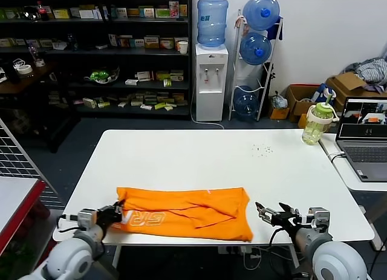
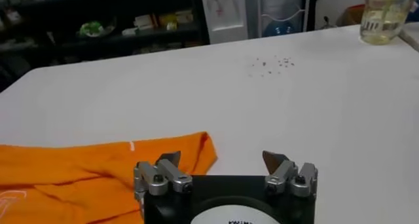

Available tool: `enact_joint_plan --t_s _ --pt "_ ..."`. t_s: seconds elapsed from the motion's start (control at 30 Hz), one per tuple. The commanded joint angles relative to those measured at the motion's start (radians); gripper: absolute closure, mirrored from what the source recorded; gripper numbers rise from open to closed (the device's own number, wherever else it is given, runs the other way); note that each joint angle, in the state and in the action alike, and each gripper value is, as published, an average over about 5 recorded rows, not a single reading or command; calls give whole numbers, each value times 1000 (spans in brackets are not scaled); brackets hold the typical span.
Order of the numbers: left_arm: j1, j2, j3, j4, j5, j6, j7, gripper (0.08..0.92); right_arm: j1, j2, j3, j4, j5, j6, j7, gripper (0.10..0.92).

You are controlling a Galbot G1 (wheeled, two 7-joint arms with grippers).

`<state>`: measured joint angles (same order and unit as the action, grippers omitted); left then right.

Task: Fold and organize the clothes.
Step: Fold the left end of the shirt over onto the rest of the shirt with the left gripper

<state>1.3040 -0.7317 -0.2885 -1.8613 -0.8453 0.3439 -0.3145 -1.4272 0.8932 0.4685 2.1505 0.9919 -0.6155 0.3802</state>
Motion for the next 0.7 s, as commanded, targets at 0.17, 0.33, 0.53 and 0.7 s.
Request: enact_joint_plan --t_s 0.17,0.33,0.53,0.7 --pt "98 375 -243 213 -35 -48 77 879 69 30 -70 -33 -29 14 -18 203" --pt "32 423 -183 285 -7 -55 95 879 72 38 -75 -37 -39 18 -23 203" --pt "28 348 -159 84 -140 19 19 879 71 48 -80 -42 -50 18 -16 203" --pt "-62 110 -81 -129 -534 123 -211 879 71 62 -94 -44 -53 12 5 203"
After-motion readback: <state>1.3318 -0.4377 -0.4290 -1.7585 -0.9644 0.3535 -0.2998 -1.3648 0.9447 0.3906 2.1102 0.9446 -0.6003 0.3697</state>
